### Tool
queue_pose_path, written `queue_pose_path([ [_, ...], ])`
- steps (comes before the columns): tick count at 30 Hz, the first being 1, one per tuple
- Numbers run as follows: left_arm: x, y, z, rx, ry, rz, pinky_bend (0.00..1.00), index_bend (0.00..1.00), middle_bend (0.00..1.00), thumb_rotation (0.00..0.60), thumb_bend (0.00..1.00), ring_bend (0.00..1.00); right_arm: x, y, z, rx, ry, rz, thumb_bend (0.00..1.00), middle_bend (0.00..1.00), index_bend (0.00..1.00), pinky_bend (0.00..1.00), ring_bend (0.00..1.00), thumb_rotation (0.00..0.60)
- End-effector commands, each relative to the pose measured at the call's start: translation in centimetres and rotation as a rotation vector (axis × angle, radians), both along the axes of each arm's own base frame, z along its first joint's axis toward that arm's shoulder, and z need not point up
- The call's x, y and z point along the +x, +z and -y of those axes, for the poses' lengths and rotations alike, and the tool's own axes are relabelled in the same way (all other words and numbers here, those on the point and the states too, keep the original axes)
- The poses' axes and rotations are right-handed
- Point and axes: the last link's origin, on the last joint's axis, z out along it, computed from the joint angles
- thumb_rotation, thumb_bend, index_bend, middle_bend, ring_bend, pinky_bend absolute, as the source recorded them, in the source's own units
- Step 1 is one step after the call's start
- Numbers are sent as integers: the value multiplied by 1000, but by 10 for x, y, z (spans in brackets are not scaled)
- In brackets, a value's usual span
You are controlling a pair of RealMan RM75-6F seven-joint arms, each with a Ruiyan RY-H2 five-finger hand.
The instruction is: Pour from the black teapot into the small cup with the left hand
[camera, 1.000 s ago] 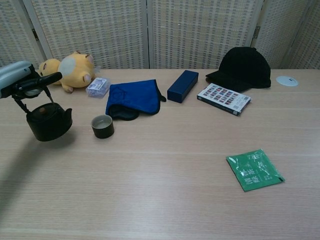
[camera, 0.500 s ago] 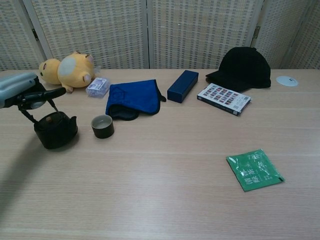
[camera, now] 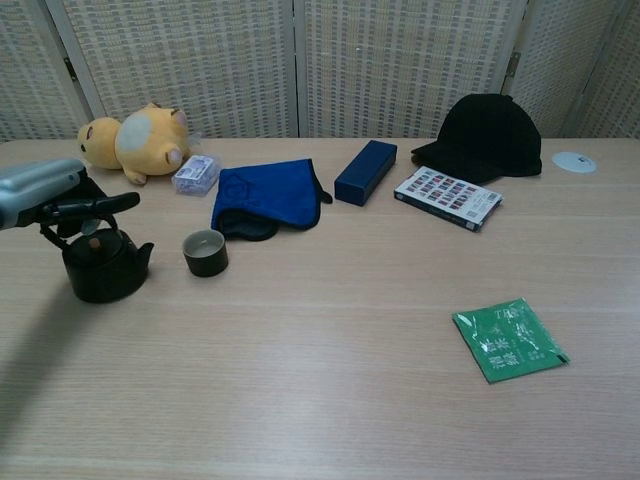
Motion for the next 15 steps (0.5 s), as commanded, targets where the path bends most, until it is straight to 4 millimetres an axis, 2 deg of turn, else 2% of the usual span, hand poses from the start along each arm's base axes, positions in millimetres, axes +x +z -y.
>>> queue_pose_path([
  [1,0,1,1,0,-1,-6,194,642,649,65,195,552,0,0,0,0,1,0,144,156,107,96,67,600],
  [4,1,3,2,4,-1,0,194,571,558,67,193,479,0,0,0,1,1,0,144,156,107,96,67,600],
  [7,3,7,3,13,-4,20,172,444,387,65,193,335,1,0,1,2,3,0,144,156,107,96,67,600],
  [9,4,11,5,29,-13,30,118,362,268,66,193,230,1,0,2,3,6,0,144,156,107,96,67,600],
  [13,5,24,14,79,-22,83,81,293,172,76,193,149,2,-1,3,13,11,-2,144,156,107,96,67,600],
  [15,3,30,19,101,-21,106,81,285,163,122,194,147,2,-2,4,15,11,-2,144,156,107,96,67,600],
])
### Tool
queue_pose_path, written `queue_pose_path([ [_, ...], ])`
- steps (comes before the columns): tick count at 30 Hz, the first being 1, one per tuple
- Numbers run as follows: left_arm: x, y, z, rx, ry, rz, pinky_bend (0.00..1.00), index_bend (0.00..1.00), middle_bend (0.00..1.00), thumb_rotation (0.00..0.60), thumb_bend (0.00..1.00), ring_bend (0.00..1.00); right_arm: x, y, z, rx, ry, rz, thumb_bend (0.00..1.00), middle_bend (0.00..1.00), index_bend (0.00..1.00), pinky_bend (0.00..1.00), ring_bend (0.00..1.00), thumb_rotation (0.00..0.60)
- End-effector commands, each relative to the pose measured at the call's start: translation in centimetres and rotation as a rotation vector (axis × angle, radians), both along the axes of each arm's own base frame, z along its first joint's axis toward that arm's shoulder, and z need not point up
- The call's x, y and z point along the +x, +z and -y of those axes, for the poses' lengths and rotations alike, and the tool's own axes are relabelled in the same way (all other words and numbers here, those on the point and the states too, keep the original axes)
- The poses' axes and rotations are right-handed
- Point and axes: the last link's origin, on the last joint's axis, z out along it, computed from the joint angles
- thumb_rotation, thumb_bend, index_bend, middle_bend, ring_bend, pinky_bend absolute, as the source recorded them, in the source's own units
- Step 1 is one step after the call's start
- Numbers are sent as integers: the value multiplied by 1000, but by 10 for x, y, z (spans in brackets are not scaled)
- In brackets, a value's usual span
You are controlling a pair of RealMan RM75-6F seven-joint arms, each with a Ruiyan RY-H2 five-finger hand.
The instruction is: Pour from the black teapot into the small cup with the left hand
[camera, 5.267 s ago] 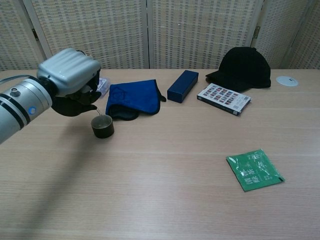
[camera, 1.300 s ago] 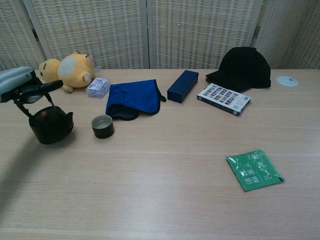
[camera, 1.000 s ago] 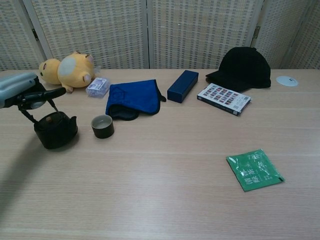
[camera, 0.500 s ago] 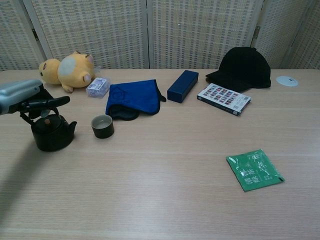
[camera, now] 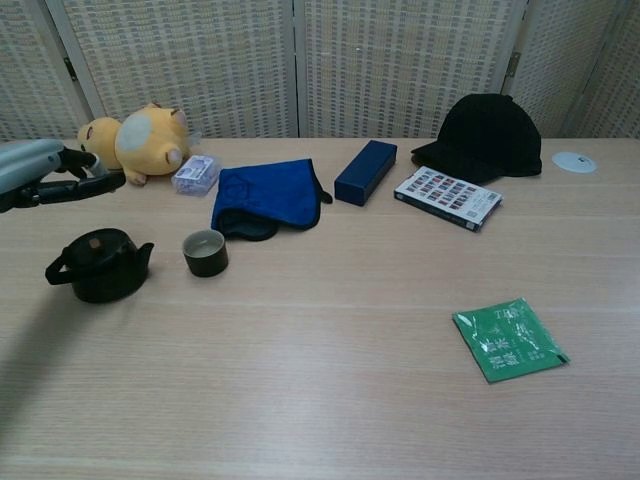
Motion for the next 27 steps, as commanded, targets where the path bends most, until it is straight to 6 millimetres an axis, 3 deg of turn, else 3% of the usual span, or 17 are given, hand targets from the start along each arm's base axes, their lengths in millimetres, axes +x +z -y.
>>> queue_pose_path([
  [1,-3,13,12,43,-1,40,81,283,161,139,194,147,0,0,1,1,-1,1,144,156,107,96,67,600],
  [13,-22,51,70,160,33,39,80,283,159,243,194,147,10,-17,13,131,71,16,144,156,107,96,67,600],
  [16,-24,54,85,165,25,21,76,283,159,325,194,147,15,-26,16,181,99,26,144,156,107,96,67,600],
  [18,-23,57,92,170,15,13,74,283,159,349,194,147,18,-30,18,202,113,26,144,156,107,96,67,600],
  [27,-18,64,120,195,-8,20,70,284,159,359,193,147,29,-45,21,261,166,25,144,156,107,96,67,600],
])
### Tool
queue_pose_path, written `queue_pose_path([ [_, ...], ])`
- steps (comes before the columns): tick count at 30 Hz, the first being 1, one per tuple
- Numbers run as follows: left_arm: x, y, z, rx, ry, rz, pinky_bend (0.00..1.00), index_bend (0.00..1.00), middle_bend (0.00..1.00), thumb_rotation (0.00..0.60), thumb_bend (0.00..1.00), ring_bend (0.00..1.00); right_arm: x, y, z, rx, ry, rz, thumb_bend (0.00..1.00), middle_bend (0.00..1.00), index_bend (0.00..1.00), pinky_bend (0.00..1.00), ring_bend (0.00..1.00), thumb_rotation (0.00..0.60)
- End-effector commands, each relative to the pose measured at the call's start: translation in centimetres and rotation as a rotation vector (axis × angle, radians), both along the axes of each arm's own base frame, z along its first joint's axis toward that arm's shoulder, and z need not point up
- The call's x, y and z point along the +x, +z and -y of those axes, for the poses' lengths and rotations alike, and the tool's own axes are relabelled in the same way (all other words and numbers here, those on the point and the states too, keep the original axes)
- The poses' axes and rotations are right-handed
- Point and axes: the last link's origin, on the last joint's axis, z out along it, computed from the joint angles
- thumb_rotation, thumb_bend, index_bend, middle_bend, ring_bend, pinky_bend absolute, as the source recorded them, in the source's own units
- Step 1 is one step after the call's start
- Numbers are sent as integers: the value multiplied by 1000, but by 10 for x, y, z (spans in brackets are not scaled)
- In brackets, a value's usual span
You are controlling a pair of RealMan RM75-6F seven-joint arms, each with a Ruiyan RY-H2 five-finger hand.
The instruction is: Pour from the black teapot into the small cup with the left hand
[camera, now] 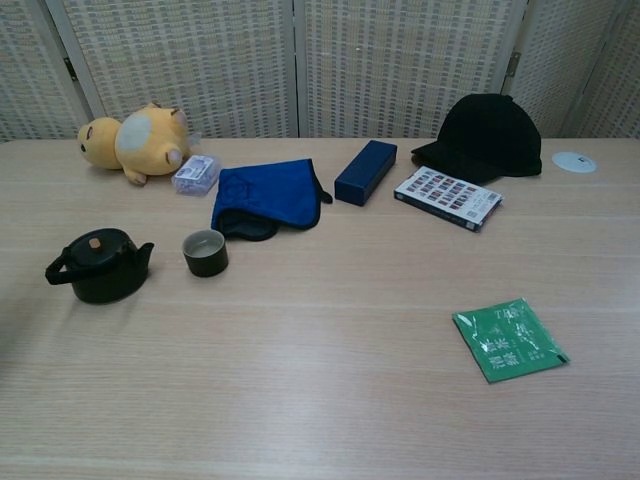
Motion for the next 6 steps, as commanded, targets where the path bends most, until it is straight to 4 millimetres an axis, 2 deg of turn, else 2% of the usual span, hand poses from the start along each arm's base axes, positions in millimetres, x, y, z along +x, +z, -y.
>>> queue_pose_path([
  [1,1,2,10,3,-2,0,70,284,159,361,194,147,2,-3,0,10,8,2,144,156,107,96,67,600],
  [6,3,2,23,-7,7,0,66,286,159,364,193,147,3,-8,1,20,15,-6,144,156,107,96,67,600],
])
